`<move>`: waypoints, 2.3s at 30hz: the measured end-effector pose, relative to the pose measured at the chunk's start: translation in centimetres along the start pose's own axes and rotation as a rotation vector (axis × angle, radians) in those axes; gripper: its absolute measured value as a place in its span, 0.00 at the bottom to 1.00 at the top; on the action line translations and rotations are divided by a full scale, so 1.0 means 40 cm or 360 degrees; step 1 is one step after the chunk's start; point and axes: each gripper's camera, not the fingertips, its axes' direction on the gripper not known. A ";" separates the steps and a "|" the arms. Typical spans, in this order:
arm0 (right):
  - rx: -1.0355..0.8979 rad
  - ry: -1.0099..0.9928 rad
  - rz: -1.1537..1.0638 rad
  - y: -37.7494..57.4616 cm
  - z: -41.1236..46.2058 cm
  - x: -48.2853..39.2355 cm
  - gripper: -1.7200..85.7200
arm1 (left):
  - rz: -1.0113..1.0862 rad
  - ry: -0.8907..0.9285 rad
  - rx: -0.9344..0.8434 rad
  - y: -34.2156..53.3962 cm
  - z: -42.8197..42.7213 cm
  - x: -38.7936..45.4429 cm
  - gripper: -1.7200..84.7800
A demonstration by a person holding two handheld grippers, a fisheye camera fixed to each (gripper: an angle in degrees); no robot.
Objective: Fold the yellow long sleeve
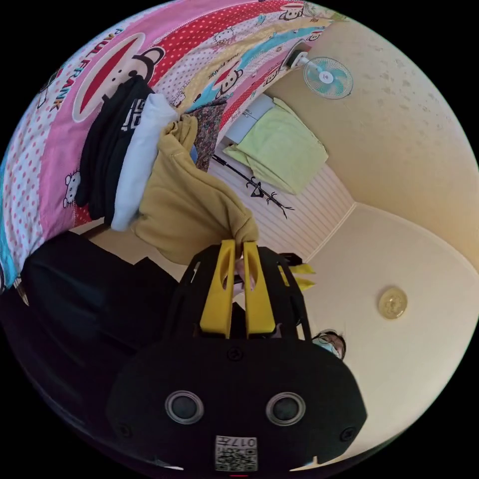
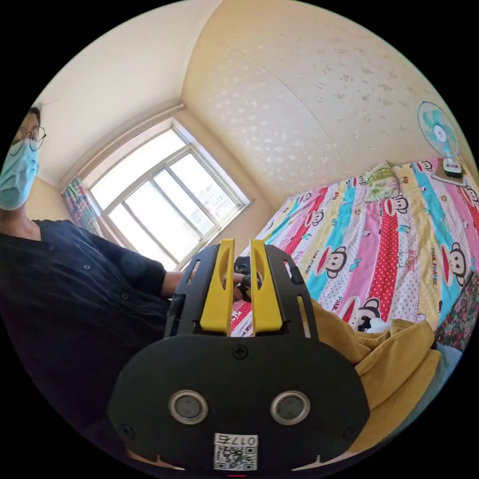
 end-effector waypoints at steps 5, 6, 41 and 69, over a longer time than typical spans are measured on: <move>-0.0695 0.0075 0.0132 0.066 0.105 0.119 0.21 | 0.0222 -0.0135 -0.0182 0.042 0.069 0.014 0.05; -0.0941 0.0028 0.0124 0.106 0.156 0.127 0.20 | 0.0233 -0.0163 -0.0200 0.051 0.082 0.011 0.05; 0.0037 -0.0438 -0.1062 0.281 0.483 -0.697 0.09 | 0.1936 0.0547 -0.0695 0.885 0.183 0.257 0.05; -0.0182 0.0009 -0.0583 0.417 0.806 -0.678 0.06 | 0.2401 0.0127 -0.0059 1.669 0.175 0.041 0.05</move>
